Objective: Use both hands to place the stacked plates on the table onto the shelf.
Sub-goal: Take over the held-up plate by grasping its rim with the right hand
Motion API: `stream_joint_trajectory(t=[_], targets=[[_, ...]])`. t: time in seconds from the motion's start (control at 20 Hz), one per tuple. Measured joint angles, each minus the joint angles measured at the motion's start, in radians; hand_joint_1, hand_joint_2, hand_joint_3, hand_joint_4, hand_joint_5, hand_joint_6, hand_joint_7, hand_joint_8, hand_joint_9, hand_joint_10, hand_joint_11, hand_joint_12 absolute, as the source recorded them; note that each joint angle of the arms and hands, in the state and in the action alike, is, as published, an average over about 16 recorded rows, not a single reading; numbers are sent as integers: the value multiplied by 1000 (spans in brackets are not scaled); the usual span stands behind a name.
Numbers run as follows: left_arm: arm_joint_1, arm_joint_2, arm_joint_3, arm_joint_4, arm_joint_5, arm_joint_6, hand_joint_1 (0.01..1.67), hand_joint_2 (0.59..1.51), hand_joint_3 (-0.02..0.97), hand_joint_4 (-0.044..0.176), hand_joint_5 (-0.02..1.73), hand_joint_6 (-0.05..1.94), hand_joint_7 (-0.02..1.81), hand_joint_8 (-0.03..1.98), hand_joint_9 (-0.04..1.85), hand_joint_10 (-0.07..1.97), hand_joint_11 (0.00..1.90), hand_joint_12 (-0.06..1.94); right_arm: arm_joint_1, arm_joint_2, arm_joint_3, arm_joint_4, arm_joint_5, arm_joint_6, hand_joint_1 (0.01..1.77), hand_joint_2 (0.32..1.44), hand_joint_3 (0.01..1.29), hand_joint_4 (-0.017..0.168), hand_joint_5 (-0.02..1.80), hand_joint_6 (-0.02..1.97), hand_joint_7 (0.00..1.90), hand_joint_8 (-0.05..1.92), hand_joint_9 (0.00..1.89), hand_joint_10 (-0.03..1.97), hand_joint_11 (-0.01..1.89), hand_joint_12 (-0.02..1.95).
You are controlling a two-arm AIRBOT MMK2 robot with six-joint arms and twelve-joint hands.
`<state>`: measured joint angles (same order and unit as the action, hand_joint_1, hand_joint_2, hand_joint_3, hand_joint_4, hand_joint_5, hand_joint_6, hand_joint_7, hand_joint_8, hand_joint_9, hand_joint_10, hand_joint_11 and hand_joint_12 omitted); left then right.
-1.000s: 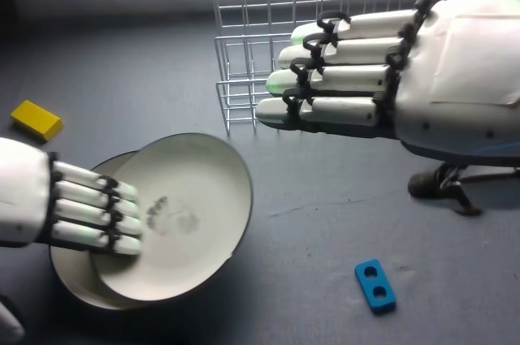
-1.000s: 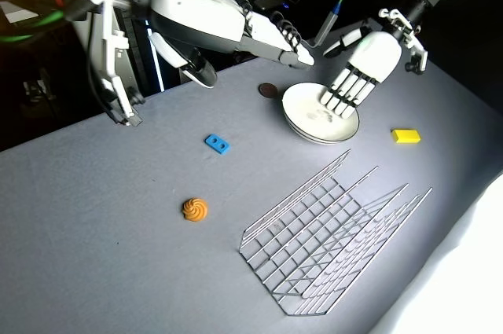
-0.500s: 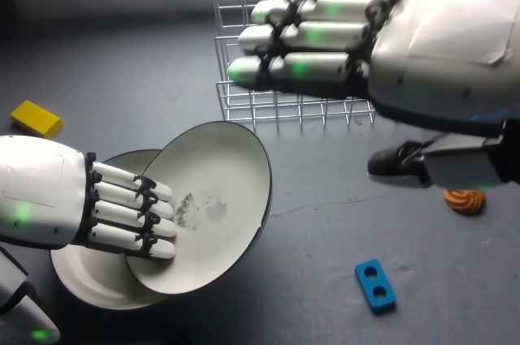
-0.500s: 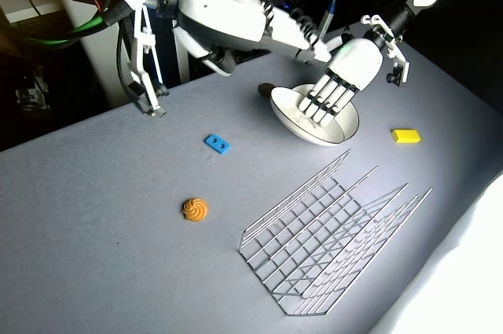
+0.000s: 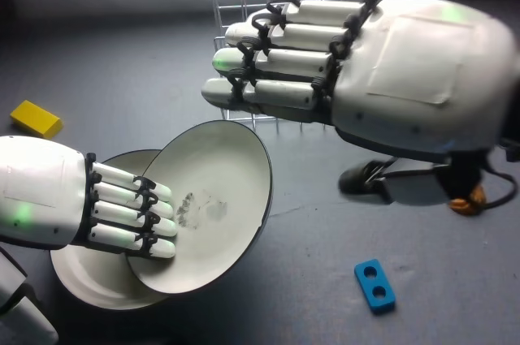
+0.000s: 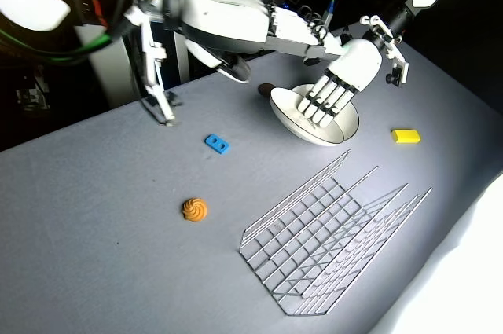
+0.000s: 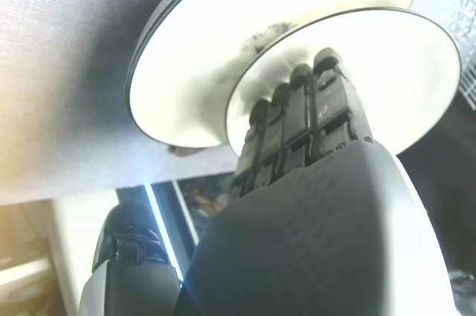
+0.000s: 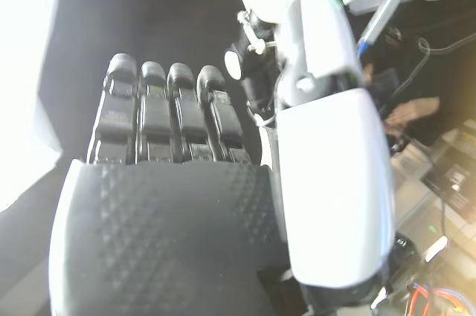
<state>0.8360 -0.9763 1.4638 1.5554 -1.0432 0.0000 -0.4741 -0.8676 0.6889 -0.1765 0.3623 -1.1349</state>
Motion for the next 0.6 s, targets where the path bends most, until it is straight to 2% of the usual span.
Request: stream_joint_trajectory(t=[0.6], targets=[[2, 0, 1, 0, 1, 0, 15, 1094, 12, -2, 46, -15, 2, -2, 22, 9, 15, -2, -96, -250, 165, 17, -46, -182, 1143, 1023, 16, 5, 68, 45, 20, 25, 14, 18, 25, 69]])
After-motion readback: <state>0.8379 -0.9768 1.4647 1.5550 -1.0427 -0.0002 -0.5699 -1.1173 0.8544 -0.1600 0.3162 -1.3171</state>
